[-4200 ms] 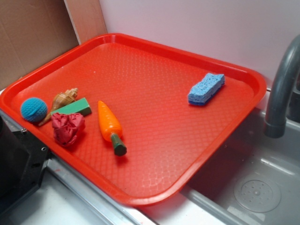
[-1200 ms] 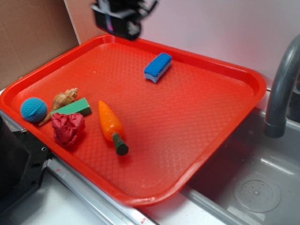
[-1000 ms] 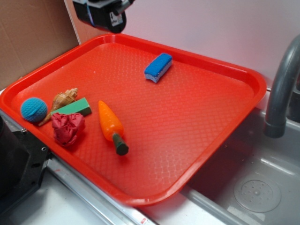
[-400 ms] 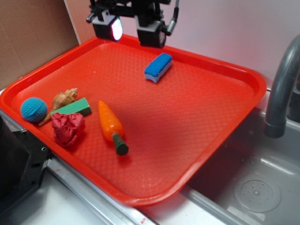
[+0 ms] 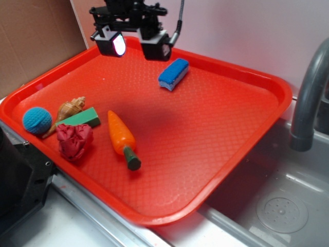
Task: Grab the blue sponge.
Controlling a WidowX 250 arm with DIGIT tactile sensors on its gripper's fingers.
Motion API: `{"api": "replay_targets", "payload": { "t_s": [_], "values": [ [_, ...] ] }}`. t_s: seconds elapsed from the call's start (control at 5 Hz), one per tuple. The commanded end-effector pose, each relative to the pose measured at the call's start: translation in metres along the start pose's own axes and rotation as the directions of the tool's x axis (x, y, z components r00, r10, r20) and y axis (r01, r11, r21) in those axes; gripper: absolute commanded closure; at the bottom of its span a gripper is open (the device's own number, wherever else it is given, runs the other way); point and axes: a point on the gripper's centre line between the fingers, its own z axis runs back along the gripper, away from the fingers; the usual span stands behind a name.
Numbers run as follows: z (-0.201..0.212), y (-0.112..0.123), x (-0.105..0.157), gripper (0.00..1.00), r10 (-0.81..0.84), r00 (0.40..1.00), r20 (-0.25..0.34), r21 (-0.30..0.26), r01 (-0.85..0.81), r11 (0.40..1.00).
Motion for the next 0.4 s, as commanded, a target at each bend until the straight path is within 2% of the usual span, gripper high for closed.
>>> {"api": "replay_targets", "payload": {
  "t_s": [0.0,0.2],
  "values": [
    [-0.038,0.0,0.033,0.0,-0.098,0.995,-0.014,0.041,0.098,0.994],
    [-0.054,0.001,0.042,0.0,-0.063,0.998,-0.009,0.02,0.063,0.998]
  ]
}}
